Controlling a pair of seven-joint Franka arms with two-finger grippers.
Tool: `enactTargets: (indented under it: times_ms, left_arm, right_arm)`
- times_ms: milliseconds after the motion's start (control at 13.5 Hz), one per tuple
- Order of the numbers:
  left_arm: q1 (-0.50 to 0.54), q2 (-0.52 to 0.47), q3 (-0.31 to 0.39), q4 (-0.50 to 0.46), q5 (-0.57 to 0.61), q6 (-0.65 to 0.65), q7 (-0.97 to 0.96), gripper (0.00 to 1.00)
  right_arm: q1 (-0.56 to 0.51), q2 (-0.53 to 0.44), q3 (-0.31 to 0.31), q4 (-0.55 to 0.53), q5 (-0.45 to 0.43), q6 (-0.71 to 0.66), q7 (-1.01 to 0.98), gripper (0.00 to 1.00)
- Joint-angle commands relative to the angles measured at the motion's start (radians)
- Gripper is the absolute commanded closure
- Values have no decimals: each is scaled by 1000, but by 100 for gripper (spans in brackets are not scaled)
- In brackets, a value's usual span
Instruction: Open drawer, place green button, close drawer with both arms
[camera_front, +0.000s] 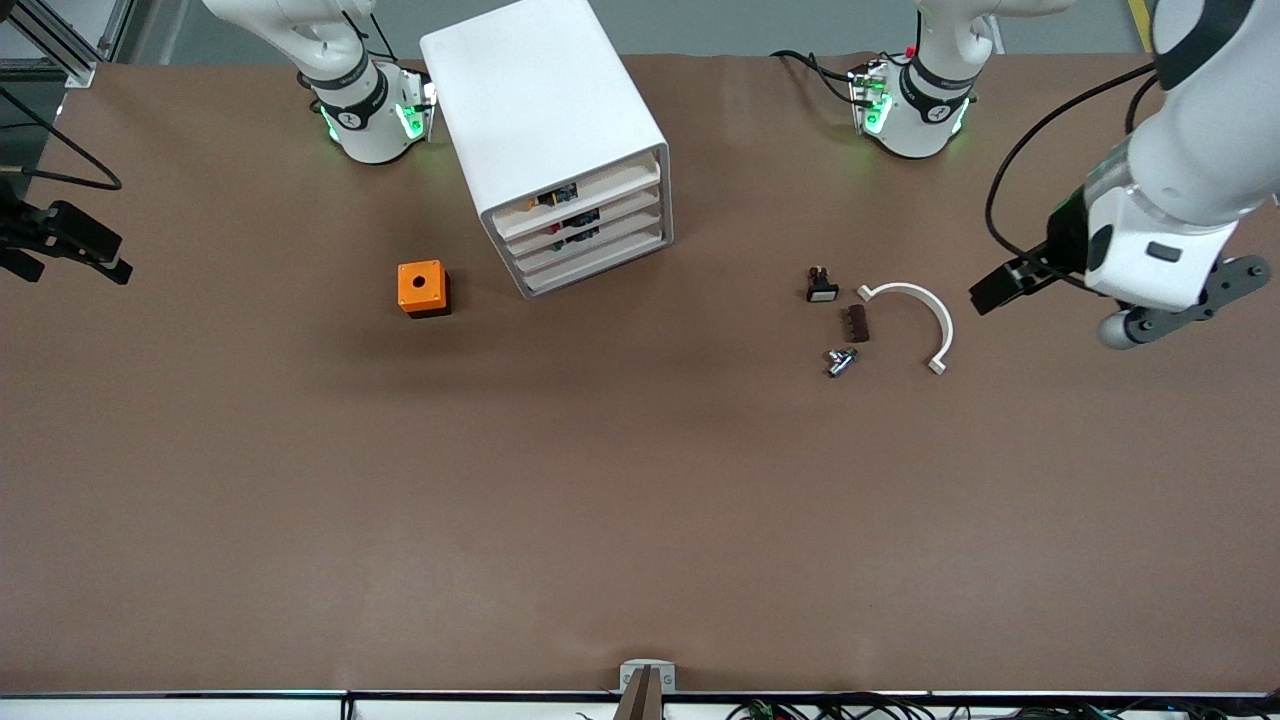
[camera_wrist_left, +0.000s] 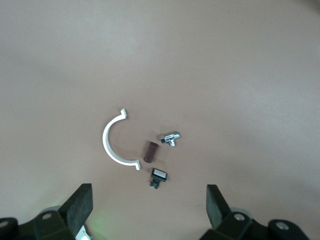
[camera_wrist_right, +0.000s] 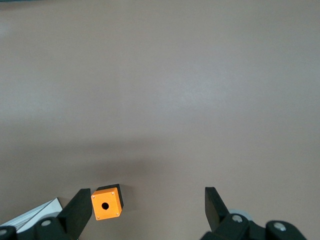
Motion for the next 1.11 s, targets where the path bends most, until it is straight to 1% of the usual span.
enactTargets:
  times_ms: [0, 74, 223, 371, 520, 743, 1040]
  left_arm:
    - [50, -55, -10, -32, 23, -22, 92, 0]
    - [82, -70, -12, -34, 23, -33, 147, 0]
    - [97, -95, -6, -38, 23, -74, 258, 0]
    - [101, -156, 40, -108, 21, -64, 342, 0]
    - [104, -222, 65, -194, 20, -27, 458, 0]
    - [116, -334, 71, -340, 9, 36, 500, 0]
    - [114, -366, 65, -375, 3, 36, 500, 0]
  right_arm:
    - [-15, 11, 6, 19, -5, -17, -8, 0]
    - [-15, 11, 6, 19, -5, -18, -7, 0]
    - [-14, 11, 6, 19, -5, -20, -2, 0]
    - [-12, 13, 6, 22, -6, -18, -8, 0]
    - [-5, 11, 6, 23, -11, -18, 1, 0]
    - [-5, 10, 8, 34, -12, -20, 4, 0]
    - [-3, 11, 12, 40, -6, -21, 39, 0]
